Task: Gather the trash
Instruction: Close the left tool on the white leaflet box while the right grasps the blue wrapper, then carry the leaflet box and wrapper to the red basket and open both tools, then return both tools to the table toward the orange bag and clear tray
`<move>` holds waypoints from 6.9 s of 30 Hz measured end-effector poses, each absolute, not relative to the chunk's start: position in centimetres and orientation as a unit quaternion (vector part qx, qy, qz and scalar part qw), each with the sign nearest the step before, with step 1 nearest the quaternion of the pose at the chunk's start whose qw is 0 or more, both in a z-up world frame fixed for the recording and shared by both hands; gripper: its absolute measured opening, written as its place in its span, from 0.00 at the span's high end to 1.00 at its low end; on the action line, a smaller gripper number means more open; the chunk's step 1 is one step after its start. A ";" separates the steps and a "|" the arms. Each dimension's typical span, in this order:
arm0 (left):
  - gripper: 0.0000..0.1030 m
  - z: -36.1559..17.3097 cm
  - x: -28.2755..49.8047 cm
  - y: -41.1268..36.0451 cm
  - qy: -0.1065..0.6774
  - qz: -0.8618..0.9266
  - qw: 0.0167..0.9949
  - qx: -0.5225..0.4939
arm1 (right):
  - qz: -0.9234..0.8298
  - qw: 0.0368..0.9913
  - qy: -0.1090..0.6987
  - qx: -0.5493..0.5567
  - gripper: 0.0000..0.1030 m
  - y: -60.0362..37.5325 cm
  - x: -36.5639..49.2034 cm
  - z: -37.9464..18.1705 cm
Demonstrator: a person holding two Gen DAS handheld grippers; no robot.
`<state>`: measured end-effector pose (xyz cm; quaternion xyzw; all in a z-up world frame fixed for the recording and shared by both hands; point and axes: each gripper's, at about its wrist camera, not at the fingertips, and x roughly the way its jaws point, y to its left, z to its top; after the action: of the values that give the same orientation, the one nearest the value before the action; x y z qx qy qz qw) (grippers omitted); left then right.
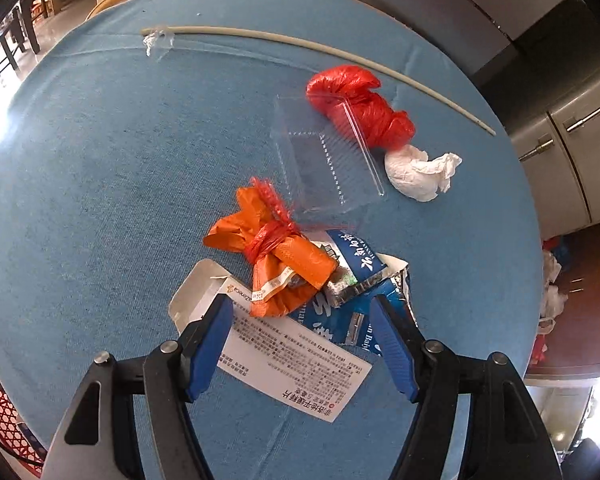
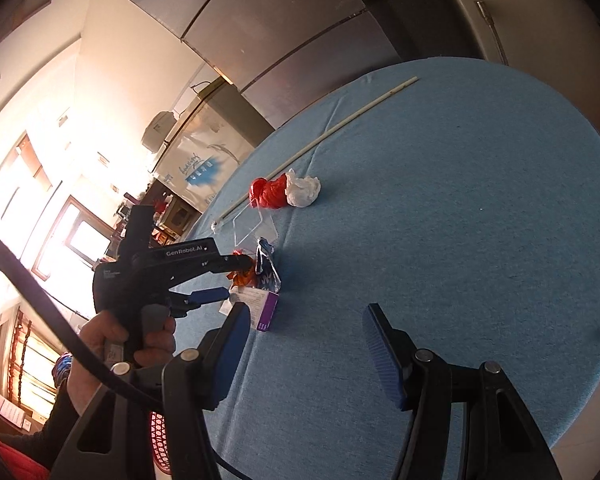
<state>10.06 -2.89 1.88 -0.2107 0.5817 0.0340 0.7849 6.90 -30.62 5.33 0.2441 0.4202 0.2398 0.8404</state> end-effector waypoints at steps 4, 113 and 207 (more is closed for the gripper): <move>0.31 1.9 9.9 -2.9 0.588 0.028 0.782 -0.203 | 0.237 0.840 0.421 0.246 0.39 -30.8 6.9 5.3; 0.54 12.1 -20.8 20.6 0.481 0.208 0.835 -0.168 | 0.529 0.749 0.385 0.105 0.77 -0.9 6.4 12.2; 0.20 12.9 -6.1 3.6 0.437 0.049 0.897 -0.037 | 0.252 0.872 0.385 0.169 0.23 -23.4 7.7 6.4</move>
<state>-6.14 3.62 12.86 -0.0367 0.4369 0.0487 0.8974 7.68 -23.41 6.43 0.1685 0.3851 0.2524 0.8715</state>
